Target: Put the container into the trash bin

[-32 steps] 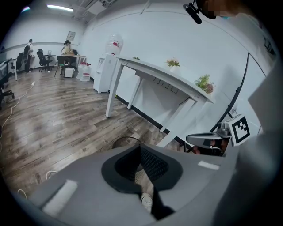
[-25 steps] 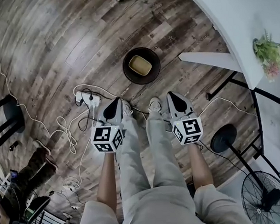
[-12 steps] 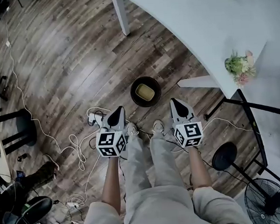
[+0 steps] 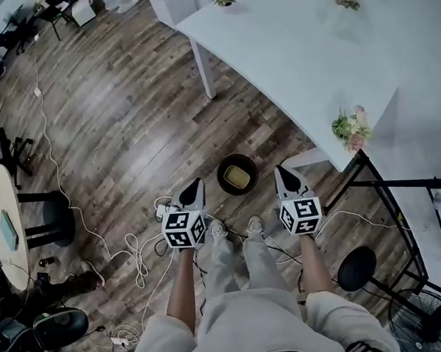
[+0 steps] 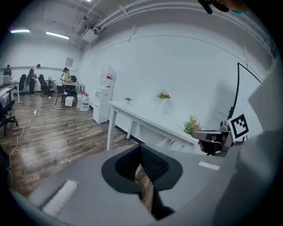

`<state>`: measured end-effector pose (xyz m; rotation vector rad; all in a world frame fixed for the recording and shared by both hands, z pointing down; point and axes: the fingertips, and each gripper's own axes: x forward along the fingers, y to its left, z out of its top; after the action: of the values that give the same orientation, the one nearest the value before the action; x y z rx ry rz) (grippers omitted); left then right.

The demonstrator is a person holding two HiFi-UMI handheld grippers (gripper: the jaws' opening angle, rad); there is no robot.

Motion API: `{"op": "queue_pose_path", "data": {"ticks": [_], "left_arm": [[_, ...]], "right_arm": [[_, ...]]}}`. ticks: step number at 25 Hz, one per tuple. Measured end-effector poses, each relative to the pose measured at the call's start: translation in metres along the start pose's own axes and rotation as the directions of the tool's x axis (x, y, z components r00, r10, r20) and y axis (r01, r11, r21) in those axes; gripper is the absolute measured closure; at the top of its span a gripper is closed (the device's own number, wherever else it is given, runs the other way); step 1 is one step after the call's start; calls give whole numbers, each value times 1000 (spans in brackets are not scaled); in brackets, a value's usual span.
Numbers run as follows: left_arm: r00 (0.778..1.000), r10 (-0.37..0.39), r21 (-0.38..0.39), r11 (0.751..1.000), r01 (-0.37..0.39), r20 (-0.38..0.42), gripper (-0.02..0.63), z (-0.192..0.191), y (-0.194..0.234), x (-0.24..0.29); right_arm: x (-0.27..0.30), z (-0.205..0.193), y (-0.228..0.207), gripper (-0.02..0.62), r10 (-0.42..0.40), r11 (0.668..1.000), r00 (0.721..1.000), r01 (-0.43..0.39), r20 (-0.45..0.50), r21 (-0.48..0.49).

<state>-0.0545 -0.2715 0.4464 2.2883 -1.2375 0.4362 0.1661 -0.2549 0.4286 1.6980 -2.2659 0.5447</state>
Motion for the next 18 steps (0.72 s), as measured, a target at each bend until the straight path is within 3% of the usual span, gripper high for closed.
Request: {"op": "queue_pose_path", "data": {"ticks": [9,18], "left_arm": [[998,3,35,999,-5,65,595,64,-12,-32],[995,11,55,998,-17,99,595,94,-21,-60]], "right_arm": [[-36,56,-1,581,-29,1000,998,30,53,-11],[-74,86,-15,581,-66,997,995,68,80,-27]]}}
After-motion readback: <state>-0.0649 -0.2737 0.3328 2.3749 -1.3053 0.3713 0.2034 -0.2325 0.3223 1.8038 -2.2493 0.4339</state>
